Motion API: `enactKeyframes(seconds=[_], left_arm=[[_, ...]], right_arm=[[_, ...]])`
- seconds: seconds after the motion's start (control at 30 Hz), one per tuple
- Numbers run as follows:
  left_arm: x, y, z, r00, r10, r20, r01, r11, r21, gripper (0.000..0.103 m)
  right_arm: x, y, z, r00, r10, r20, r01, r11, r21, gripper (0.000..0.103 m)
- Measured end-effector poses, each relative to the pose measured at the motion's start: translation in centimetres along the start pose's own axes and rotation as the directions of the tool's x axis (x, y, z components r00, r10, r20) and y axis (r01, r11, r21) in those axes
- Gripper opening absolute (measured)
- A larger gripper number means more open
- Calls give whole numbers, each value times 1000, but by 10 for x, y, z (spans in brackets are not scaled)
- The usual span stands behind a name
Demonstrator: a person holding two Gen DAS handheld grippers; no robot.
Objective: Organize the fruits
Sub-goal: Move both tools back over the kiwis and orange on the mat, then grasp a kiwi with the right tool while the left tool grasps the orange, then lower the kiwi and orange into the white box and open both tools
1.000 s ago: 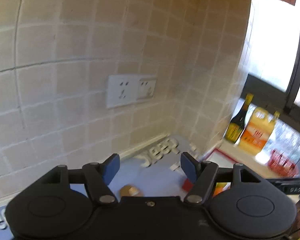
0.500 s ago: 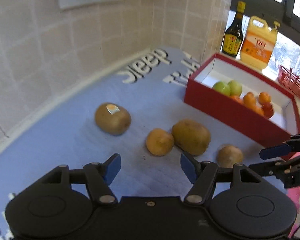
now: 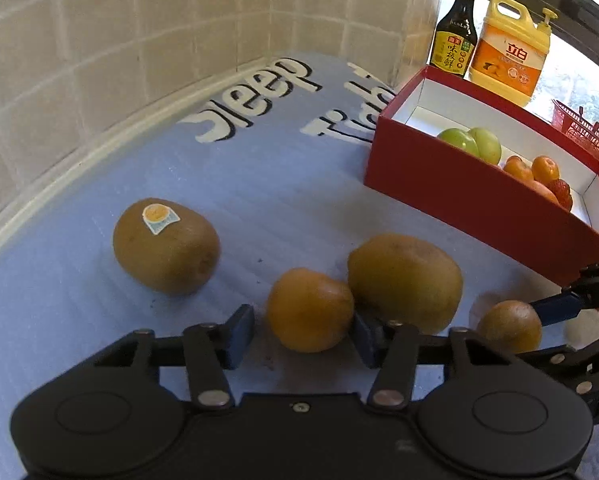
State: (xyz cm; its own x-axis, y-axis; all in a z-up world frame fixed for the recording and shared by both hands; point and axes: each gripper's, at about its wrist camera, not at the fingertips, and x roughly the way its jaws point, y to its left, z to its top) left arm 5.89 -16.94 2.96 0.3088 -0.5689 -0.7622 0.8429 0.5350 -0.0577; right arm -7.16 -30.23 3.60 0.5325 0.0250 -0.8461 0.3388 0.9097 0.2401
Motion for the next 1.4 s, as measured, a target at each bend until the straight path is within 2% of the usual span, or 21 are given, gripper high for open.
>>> enactKeyframes(seconds=[0.07,0.17,0.2,0.27,0.33,0.43,0.53,0.6,0.7,0.83,0.93,1.07,1.17,1.33,1.4], left_arm=[[-4,-1,-1,1000,-4,15,3,1000,4,49],[-11,1,-5,1000,6,30,-5,1000,-18,49],[-15,4,-6,999,13,37,-12,999,-31,48],[-33,14,-8,997,34,70,-29,996,-79,48],[-59,27,-6,992,52,116,-36,990,-137,48],[-107,40,8,971,117,209,-85,984,-154,48],[-147,37,33,941,182,286,-152,981,-123,48],[-162,32,53,926,170,336,-141,984,-109,48],[-164,15,85,915,107,389,-86,994,-71,48],[-123,-25,128,928,-2,373,-4,1000,15,48],[-66,-58,159,948,-106,301,89,994,68,48],[11,-96,185,960,-204,193,186,977,106,48],[62,-117,189,970,-213,113,197,970,140,48],[121,-126,184,974,-225,-4,223,964,143,48],[128,-132,182,978,-210,3,207,965,160,49]], right_arm=[[1,3,0,1000,-11,5,11,1000,-23,59],[1,4,-1,999,-44,8,44,998,-45,45],[0,4,-2,999,-46,11,46,997,-54,44],[-5,1,-1,1000,-26,8,26,999,-26,43],[-17,-6,-1,999,35,15,-35,999,18,43],[-52,-18,6,995,54,87,-57,998,41,43],[-97,-38,17,979,25,203,-38,998,58,43],[-121,-55,27,961,-10,275,-12,997,80,43],[-145,-86,46,932,-80,354,34,990,136,43],[-150,-125,73,904,-163,394,61,964,259,43],[-131,-156,87,916,-161,367,15,929,371,43],[-93,-183,95,934,-177,312,8,880,475,43],[-65,-200,98,946,-185,267,18,851,525,43],[-32,-219,97,958,-187,216,29,816,577,44],[-22,-224,98,963,-180,200,28,808,588,44]])
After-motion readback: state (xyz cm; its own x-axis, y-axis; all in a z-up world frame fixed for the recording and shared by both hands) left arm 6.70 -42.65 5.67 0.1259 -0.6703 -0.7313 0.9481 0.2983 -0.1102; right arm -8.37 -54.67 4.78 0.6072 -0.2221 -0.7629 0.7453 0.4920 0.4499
